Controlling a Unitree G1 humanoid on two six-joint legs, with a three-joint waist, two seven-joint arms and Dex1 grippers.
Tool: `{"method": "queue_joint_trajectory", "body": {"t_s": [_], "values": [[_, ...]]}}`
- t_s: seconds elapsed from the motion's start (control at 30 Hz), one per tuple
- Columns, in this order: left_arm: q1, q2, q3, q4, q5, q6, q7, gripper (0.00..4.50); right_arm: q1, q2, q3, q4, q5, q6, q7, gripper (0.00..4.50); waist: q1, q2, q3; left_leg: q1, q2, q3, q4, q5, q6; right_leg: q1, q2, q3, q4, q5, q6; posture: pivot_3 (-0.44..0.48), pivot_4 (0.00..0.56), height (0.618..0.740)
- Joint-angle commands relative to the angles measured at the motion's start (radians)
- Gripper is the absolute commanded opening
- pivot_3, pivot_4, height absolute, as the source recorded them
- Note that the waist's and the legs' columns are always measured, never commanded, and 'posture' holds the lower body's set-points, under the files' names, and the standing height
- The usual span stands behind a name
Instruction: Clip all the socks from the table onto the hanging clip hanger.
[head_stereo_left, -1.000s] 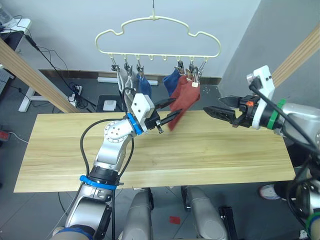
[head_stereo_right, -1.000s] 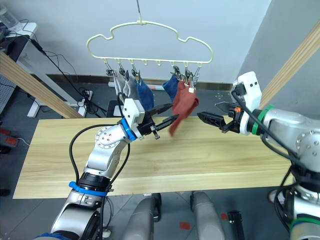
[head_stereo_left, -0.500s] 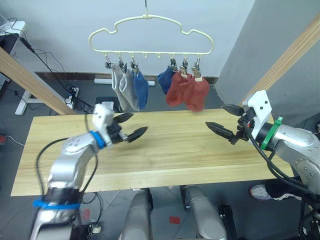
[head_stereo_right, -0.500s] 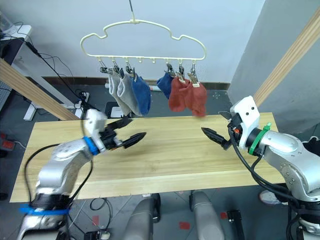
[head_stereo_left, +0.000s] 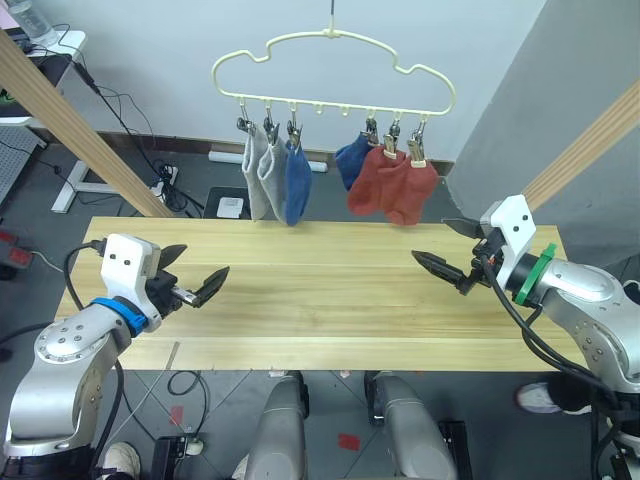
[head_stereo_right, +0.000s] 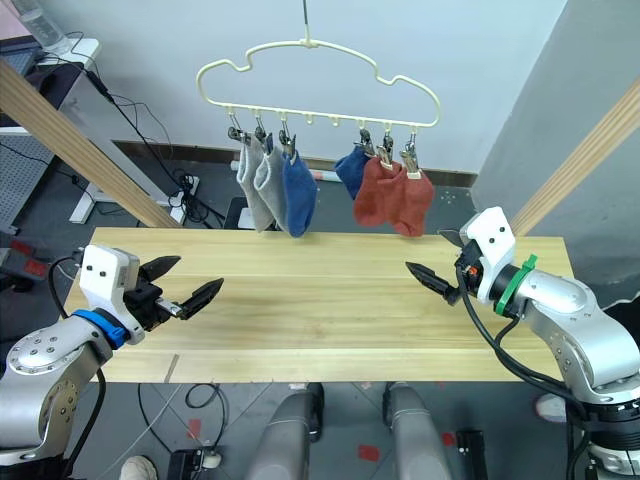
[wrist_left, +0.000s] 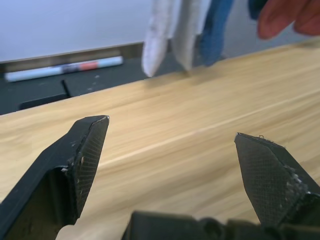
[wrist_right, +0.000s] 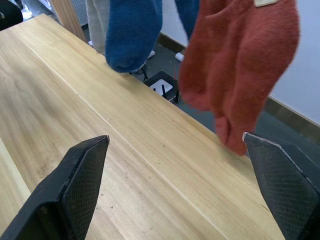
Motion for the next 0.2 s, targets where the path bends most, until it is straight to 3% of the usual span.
{"method": "queue_joint_trajectory", "body": {"t_s": [0.03,0.2], "values": [[-0.006,-0.015,0.011,-0.058,-0.001,-0.010,0.032,4.48,0.004,0.000,-0.002,-0.005,-0.020,-0.037,0.033,4.50,0.006,0.000,0.000,0.000,0.000,0.000,0.000,0.000,0.000,0.000,0.000,0.000,0.000,0.000,0.000,0.088,0.318,0.740],[-0.022,-0.006,-0.006,-0.054,-0.008,-0.018,0.013,4.48,-0.016,0.012,-0.026,0.007,-0.009,-0.008,0.028,4.50,0.018,0.000,0.000,0.000,0.000,0.000,0.000,0.000,0.000,0.000,0.000,0.000,0.000,0.000,0.000,0.088,0.313,0.740]]}}
